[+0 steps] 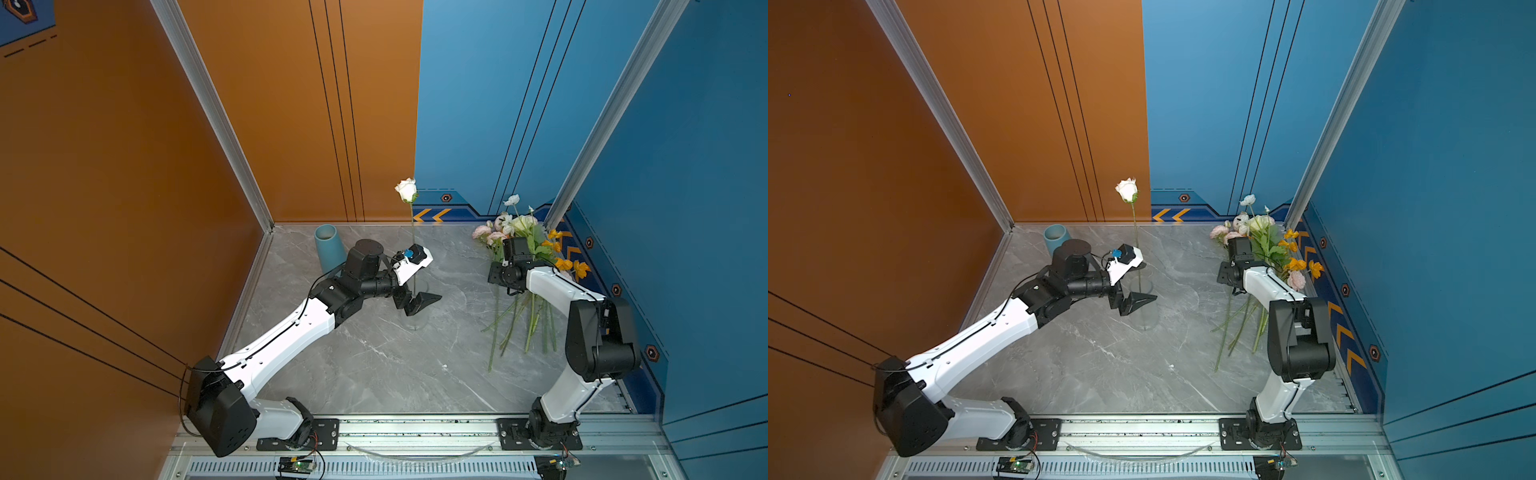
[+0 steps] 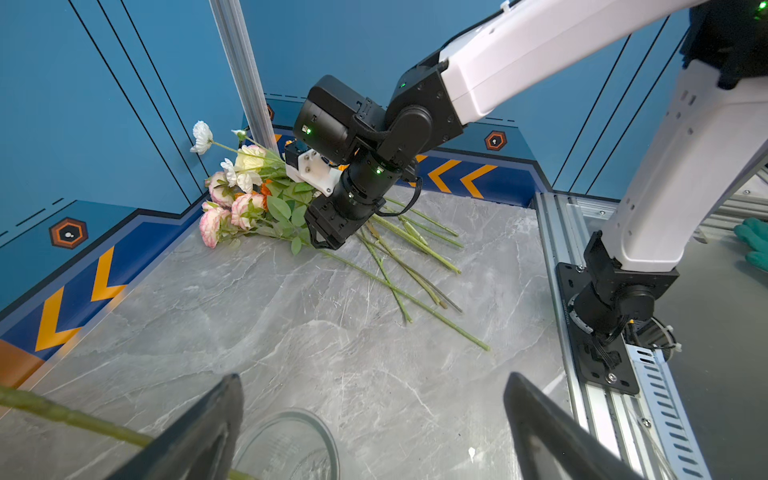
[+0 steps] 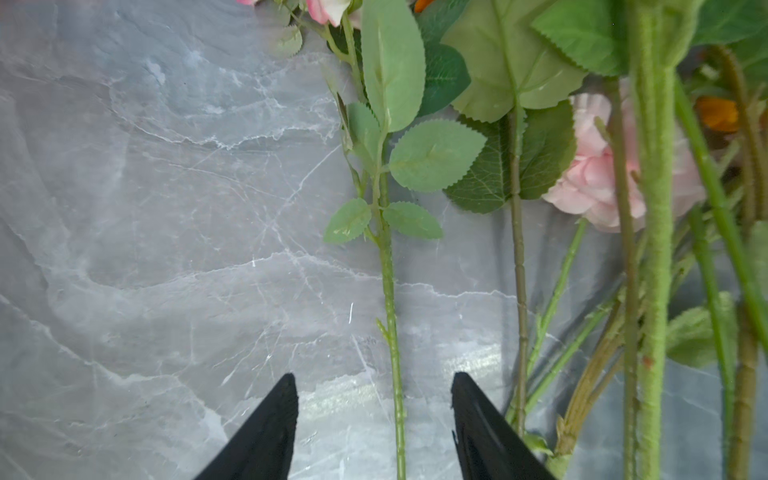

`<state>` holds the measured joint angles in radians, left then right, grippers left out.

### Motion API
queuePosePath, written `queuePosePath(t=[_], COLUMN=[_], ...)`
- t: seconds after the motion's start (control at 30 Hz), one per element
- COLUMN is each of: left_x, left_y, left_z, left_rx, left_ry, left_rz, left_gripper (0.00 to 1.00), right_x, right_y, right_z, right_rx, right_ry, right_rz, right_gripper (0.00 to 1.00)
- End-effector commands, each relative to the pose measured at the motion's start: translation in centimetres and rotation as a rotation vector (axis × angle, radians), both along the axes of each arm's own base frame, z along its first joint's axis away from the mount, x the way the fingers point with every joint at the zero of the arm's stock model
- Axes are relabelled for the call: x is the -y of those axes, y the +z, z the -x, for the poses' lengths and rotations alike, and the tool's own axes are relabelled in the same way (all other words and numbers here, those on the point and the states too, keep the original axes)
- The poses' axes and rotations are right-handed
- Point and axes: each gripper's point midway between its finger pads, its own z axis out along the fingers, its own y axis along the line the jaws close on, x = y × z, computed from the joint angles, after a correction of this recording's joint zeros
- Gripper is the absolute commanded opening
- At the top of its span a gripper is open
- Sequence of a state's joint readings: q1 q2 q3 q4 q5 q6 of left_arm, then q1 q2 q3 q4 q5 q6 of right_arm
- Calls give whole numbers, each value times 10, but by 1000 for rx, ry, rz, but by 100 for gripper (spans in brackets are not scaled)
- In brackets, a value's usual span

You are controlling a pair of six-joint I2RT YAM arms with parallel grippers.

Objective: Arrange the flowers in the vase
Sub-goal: 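Open the right gripper and return it to the flower bunch, then grasp a pink rose stem in the bunch with the right gripper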

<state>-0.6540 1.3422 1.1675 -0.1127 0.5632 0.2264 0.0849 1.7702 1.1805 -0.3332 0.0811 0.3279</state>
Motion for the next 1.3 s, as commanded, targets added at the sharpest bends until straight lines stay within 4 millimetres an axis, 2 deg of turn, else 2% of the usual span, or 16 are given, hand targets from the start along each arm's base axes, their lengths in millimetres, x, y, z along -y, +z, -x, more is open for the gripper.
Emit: queuePosePath(t=[0.0,0.1,0.17,0.37,0.53,0.67,0.83,1.0,1.17,1.27], left_x=[-2,-2,-1,-1,0,0,1,1,1,0], left_y=[3,2,2,1,0,-1,-3,-4,-5,-4], left_z=[-1,0,0,0,-1,-1,-2,-3,-4,-4], left_rx=[26,24,24,20,17,18,12,6,8,12], left_ry=[11,8,7,3,4,6,7,7,13,16], left_rz=[-27,-29,-27,-28,-30,-32,-34,-35,-39,-39], left_gripper=[98,98,98,98,98,98,98,98,98,98], right_x=[3,6,9,13,11,8,2,1,-2,-6], right_y=[-13,-24,-30,-44,-49,-52,-53,-55,-57,-55], right_z=[0,-3,-5,-12,-15,-16,-16,-16,-16,-15], right_rx=[-68,-93,-109,-160,-183,-199,-204,-215,-224,-223], right_ry=[18,17,14,10,16,28,42,50,64,82], right_rz=[25,37,37,6,-4,-14,-21,-23,-24,-19], right_gripper=[57,54,46,39,37,28,24,12,10,0])
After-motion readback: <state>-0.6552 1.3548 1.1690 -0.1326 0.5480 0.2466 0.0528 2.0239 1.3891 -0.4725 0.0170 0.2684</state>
